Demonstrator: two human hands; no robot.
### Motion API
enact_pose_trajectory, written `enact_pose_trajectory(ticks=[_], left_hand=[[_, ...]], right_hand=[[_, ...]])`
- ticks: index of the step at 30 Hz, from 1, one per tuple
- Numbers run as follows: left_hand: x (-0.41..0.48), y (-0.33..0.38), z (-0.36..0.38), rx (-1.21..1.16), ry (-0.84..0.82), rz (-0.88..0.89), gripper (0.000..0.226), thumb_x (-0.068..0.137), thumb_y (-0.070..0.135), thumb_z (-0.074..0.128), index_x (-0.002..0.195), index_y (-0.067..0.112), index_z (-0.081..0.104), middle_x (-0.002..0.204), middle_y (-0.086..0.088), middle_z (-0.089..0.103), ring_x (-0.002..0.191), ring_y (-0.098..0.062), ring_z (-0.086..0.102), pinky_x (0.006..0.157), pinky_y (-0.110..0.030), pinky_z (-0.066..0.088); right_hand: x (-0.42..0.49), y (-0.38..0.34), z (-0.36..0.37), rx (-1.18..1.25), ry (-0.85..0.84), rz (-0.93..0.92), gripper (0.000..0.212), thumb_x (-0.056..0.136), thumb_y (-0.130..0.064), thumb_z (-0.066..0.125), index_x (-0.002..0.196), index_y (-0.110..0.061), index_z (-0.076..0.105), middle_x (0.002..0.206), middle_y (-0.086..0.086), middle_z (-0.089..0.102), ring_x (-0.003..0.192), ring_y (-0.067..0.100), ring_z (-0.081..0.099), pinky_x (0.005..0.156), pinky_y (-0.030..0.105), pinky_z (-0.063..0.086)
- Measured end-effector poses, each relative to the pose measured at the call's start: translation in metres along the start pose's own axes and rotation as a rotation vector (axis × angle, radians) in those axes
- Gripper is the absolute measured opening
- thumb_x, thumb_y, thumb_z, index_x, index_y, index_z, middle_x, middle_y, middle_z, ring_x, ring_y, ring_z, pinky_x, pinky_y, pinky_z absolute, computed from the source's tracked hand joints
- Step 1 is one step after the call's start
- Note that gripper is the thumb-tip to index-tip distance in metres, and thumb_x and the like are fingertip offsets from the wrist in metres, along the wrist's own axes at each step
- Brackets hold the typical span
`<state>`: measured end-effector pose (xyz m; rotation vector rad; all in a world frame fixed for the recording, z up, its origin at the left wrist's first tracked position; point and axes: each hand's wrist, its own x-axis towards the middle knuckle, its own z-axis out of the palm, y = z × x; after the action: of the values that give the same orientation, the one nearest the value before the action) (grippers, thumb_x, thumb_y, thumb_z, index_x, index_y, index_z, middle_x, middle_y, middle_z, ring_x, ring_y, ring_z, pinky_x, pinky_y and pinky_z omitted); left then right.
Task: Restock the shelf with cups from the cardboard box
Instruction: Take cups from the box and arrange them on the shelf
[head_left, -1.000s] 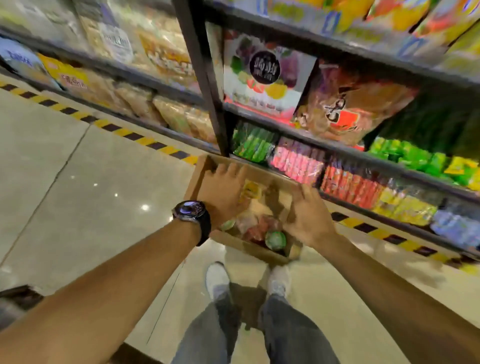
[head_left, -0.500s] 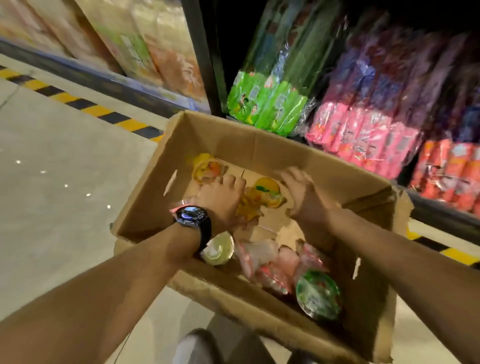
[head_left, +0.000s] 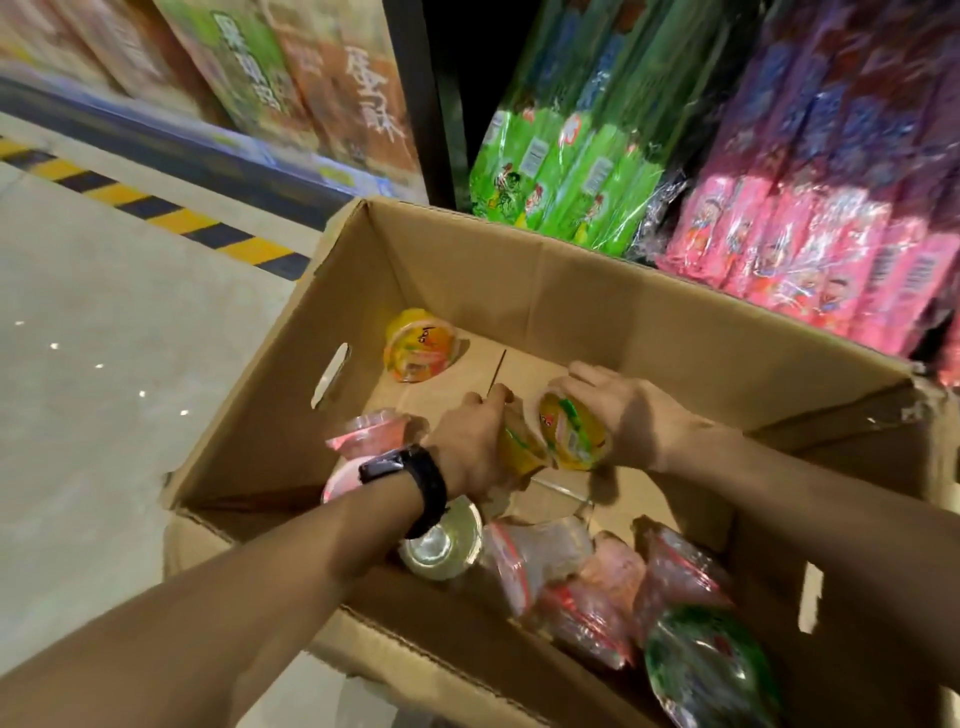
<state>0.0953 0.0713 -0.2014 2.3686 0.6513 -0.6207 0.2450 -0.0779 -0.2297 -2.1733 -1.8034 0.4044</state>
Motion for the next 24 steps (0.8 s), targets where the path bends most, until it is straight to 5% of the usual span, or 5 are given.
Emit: enact_pose_trajectory(ticks=[3, 9, 11, 15, 24], left_hand=[[0.002, -0.001, -0.002, -0.066, -0.013, -0.027, 0.095, 0.060, 0.033, 0.091, 0.135, 0.023, 0.034, 0.125, -0.004, 0.051, 0.111, -0.025, 0.055, 0.092, -0.033, 0.047], [0.000, -0.007, -0.024, -0.435, 0.086, -0.041, 0.070, 0.065, 0.007, 0.087, 0.119, 0.009, 0.043, 0.111, -0.004, 0.063, 0.093, -0.015, 0.063, 0.072, -0.020, 0.056], [-0.022, 0.006, -0.042, -0.628, 0.174, -0.011, 0.066, 0.068, -0.003, 0.085, 0.115, 0.011, 0.041, 0.101, 0.006, 0.062, 0.089, -0.005, 0.064, 0.069, -0.009, 0.052], [-0.086, 0.045, -0.071, -0.867, 0.307, -0.037, 0.070, 0.066, -0.004, 0.085, 0.119, 0.009, 0.041, 0.107, 0.002, 0.063, 0.090, 0.004, 0.065, 0.088, -0.028, 0.057], [-0.248, 0.168, -0.218, -1.094, 0.523, 0.018, 0.069, 0.067, -0.001, 0.087, 0.117, 0.023, 0.046, 0.117, -0.001, 0.065, 0.103, -0.008, 0.066, 0.088, -0.021, 0.054]], right_hand=[[-0.007, -0.005, 0.006, 0.156, -0.060, 0.216, 0.068, 0.069, -0.017, 0.080, 0.130, -0.009, 0.051, 0.124, 0.007, 0.055, 0.112, 0.024, 0.054, 0.098, 0.037, 0.046], [-0.018, -0.021, -0.017, 0.624, 0.269, 0.408, 0.080, 0.048, -0.051, 0.080, 0.115, -0.014, 0.056, 0.108, 0.000, 0.065, 0.100, 0.017, 0.064, 0.092, 0.036, 0.051], [-0.023, -0.038, -0.042, 0.718, 0.374, 0.468, 0.081, 0.046, -0.040, 0.086, 0.116, -0.014, 0.055, 0.106, 0.002, 0.066, 0.099, 0.014, 0.065, 0.089, 0.027, 0.051], [-0.038, -0.088, -0.107, 0.946, 0.488, 0.588, 0.074, 0.053, 0.000, 0.091, 0.114, -0.020, 0.053, 0.100, -0.007, 0.066, 0.088, -0.003, 0.064, 0.070, 0.013, 0.052], [-0.064, -0.225, -0.325, 1.119, 0.695, 0.723, 0.062, 0.062, 0.001, 0.087, 0.116, -0.009, 0.059, 0.103, 0.002, 0.071, 0.095, 0.008, 0.068, 0.081, 0.021, 0.054]])
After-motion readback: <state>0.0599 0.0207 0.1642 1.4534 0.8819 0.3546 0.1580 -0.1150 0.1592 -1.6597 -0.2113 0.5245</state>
